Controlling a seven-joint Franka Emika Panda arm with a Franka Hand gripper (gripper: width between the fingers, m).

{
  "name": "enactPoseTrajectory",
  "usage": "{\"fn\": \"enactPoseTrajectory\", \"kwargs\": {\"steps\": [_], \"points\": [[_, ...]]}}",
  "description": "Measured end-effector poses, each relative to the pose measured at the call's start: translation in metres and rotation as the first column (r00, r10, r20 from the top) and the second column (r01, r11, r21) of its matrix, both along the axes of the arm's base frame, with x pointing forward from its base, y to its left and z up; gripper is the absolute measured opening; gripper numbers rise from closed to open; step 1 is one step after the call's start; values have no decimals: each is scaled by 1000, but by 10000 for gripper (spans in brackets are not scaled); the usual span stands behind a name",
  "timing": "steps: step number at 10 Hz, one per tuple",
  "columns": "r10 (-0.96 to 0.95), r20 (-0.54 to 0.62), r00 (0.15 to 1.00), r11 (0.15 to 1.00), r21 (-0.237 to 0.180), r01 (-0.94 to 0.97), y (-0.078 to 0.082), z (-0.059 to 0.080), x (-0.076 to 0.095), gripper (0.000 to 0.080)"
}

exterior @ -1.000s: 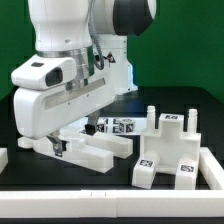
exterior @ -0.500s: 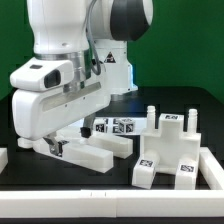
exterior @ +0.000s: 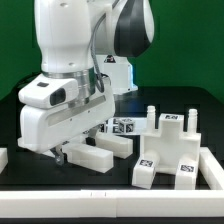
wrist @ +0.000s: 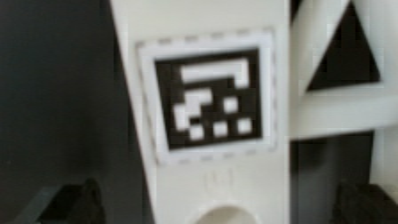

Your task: Assemble chair

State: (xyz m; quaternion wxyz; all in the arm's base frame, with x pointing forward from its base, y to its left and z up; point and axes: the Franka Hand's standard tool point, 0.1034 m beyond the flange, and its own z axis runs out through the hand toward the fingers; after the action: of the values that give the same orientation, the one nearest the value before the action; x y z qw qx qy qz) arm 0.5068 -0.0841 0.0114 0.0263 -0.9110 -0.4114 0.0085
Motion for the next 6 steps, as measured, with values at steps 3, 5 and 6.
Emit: {"fn": "enactPoseTrajectory", "kwargs": {"steps": [3,5,6], "points": [[-13,10,1000,1000,0,13,-7,7,4,649],[-10,12,1000,1000,6,9,-18,16,3,649],[-9,12,1000,1000,12,9,-20,22,3,649]]}}
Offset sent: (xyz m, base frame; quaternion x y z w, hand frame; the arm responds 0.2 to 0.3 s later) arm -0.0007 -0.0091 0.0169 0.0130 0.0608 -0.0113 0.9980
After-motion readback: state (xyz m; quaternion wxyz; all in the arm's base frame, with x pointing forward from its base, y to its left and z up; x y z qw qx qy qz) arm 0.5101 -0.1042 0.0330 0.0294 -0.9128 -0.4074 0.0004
